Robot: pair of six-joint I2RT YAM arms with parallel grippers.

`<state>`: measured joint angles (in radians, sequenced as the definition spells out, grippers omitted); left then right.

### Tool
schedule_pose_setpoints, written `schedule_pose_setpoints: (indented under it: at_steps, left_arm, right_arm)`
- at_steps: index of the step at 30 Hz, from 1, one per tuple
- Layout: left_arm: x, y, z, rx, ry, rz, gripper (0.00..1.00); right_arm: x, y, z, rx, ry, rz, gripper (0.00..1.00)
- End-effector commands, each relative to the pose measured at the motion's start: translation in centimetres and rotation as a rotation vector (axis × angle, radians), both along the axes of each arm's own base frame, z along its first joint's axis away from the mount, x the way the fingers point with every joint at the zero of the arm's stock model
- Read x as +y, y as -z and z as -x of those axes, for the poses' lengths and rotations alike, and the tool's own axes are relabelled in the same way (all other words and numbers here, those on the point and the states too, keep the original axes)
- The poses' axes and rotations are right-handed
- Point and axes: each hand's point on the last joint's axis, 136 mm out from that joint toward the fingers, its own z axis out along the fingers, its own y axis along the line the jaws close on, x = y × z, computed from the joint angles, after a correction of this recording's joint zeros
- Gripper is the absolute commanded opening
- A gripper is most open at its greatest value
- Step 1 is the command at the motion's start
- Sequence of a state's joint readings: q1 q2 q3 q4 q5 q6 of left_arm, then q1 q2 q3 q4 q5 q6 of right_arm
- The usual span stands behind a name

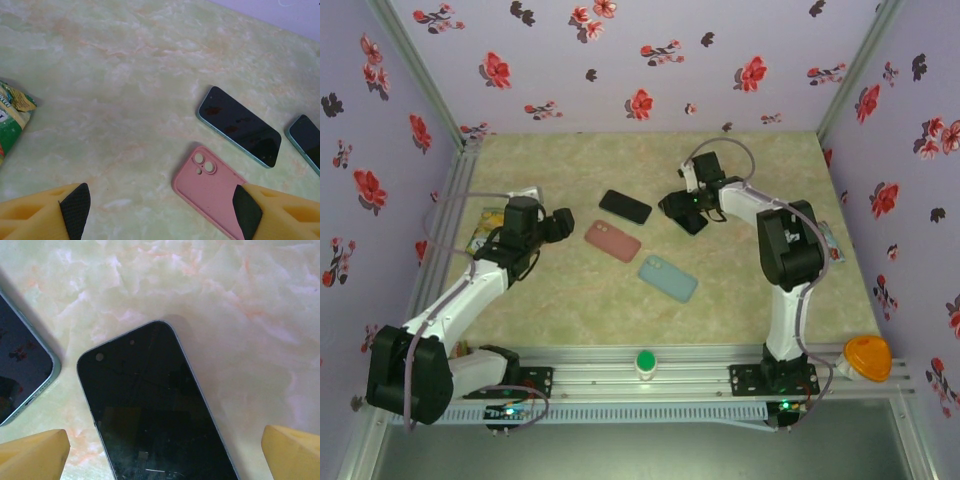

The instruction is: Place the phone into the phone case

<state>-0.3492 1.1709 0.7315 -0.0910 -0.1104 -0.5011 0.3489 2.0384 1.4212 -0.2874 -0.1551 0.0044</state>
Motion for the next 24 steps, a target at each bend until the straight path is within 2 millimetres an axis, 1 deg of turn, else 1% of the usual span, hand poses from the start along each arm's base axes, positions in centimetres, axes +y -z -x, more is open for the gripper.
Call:
schedule_pose_setpoints:
  at_steps: [1, 5, 9, 15, 21, 24]
  left_arm:
    - [-0.2, -0.2, 0.5, -0.009, -0.003, 0.026, 0.79]
    - [-0.1, -0.2, 0.7, -0.011, -0.002, 0.024, 0.79]
    - [0.0, -0.5, 0.8, -0.020, -0.011, 0.034, 0.79]
    - [0.2, -1.2, 1.1, -0.048, -0.016, 0.047, 0.79]
    - [0.7, -1.4, 1.7, -0.061, -0.028, 0.046, 0.79]
    - [0.8, -1.6, 2.0, -0.066, -0.030, 0.045, 0.79]
  right_arm:
    - [0.6, 0.8, 0.1, 0.038, -0.036, 0.011, 0.99]
    - [1.1, 1.4, 0.7, 0.080, -0.048, -0.004, 0.99]
    - [1.0, 1.9, 1.2, 0.087, -0.033, 0.017, 0.99]
    - [1.2, 1.9, 2.2, 0.098, -0.020, 0.013, 0.99]
    - [1.1, 2.3, 3.1, 0.120, -0.006, 0.016, 0.99]
    - [1.3, 2.1, 3.8, 0.112, -0.002, 0.015, 0.99]
